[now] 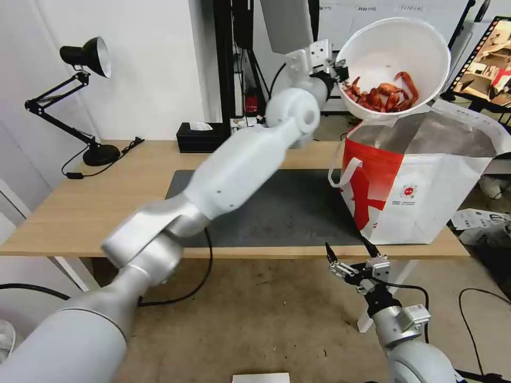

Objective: Pick up the trash from the table and place it into the takeout bag.

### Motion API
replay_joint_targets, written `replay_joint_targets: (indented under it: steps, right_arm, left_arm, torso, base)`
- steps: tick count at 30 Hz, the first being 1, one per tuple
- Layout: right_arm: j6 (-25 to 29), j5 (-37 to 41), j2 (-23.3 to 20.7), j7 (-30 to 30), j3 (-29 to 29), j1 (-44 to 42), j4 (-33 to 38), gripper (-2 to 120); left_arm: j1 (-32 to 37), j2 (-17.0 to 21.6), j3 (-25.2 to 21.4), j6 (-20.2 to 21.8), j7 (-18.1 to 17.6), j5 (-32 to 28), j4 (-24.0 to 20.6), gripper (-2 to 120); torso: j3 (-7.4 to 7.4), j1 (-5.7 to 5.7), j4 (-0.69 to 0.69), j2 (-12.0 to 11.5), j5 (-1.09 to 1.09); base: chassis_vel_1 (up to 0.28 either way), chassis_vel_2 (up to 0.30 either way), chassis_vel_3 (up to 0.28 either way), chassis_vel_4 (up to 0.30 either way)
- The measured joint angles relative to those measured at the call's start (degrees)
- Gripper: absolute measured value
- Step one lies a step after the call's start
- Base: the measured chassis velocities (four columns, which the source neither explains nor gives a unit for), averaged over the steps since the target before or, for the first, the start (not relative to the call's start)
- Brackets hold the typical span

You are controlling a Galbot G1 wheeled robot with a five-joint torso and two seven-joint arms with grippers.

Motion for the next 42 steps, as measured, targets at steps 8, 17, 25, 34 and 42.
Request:
replay_joint_targets:
  steps: [8,17,25,34,42]
  right_arm:
    - [0.00,0.00,0.00,0.00,0.00,0.00,0.00,100]
    - [0.00,0.00,0.00,0.00,0.00,0.00,0.00,100]
    - [0.00,0.00,0.00,0.00,0.00,0.00,0.00,100]
    - [0.00,0.00,0.00,0.00,0.00,0.00,0.00,100]
    - [0.00,0.00,0.00,0.00,0.00,0.00,0.00,100]
  left_arm:
    - [2.11,0.21,5.33,-4.76,2.04,12.73,2.04,0]
    - [3.10,0.40,8.02,-4.25,6.09,12.11,-0.42,0]
    - [3.53,0.44,11.22,-1.59,7.15,11.98,-0.34,0]
    - [4.18,0.51,12.80,1.16,7.57,9.55,-0.43,0]
    - [4.68,0.55,13.37,2.00,8.14,8.76,-1.25,0]
  torso:
    - [0.00,0.00,0.01,0.00,-0.01]
    - [0.00,0.00,0.00,0.00,-0.01]
    - [0.00,0.00,0.00,0.00,-0.01]
    - [0.00,0.00,0.00,0.00,-0.02]
    - [0.00,0.00,0.00,0.00,-0.02]
  base:
    - [0.000,0.000,0.000,0.000]
    - [0.000,0.000,0.000,0.000]
    - [0.000,0.000,0.000,0.000]
    - [0.000,0.000,0.000,0.000]
    - [0.000,0.000,0.000,0.000]
